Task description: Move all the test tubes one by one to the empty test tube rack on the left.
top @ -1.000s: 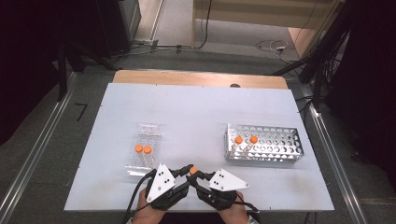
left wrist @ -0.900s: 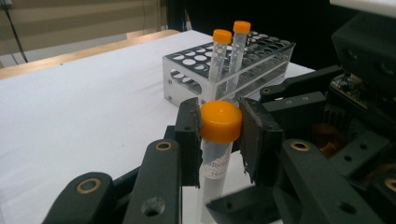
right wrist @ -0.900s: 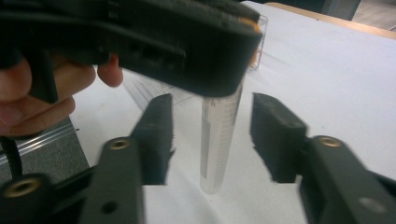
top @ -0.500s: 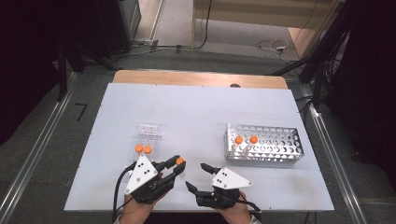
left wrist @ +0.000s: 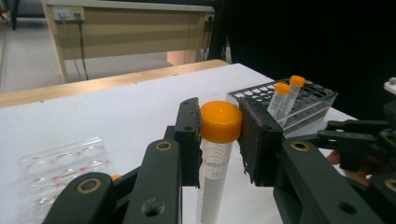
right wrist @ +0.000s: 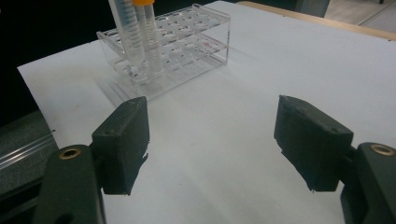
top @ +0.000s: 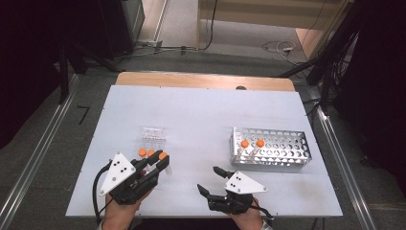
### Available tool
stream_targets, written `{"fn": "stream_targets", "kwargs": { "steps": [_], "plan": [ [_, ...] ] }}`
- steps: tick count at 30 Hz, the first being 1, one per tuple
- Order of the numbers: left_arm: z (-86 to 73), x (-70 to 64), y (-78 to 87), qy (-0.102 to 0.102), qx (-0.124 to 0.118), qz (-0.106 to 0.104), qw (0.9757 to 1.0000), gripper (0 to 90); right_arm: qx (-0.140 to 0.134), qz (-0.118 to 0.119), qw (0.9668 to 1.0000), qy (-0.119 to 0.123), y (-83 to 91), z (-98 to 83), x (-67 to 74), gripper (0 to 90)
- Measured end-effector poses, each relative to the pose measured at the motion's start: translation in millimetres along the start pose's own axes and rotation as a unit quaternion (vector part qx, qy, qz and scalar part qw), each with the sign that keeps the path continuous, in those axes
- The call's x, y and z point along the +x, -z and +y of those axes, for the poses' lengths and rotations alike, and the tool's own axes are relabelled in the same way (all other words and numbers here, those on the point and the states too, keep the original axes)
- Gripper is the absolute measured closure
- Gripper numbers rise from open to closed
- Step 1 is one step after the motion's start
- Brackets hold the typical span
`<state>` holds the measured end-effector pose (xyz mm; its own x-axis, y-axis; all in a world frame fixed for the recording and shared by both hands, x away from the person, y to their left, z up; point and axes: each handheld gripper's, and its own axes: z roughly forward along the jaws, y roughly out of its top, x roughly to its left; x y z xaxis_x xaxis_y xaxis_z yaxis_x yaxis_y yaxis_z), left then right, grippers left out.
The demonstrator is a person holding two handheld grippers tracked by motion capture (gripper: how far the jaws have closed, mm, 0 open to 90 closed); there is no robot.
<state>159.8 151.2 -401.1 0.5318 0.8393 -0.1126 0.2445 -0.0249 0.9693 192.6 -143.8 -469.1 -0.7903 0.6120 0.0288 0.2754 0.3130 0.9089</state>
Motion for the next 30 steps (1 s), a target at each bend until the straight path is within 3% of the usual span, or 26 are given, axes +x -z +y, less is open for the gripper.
{"fn": "stream_targets", "kwargs": {
  "steps": [17,30],
  "plan": [
    [1.4,23.4,13.4,0.007,-0.009,0.047,0.9988,69.9,0.001,-0.007,1.0000,-0.003,2.8,-1.8,-3.9,25.1],
    [-5.5,31.1,10.3,0.006,0.003,0.060,0.9982,69.8,0.001,-0.009,1.0000,-0.003,2.8,-2.4,-4.6,25.3]
  ]
}}
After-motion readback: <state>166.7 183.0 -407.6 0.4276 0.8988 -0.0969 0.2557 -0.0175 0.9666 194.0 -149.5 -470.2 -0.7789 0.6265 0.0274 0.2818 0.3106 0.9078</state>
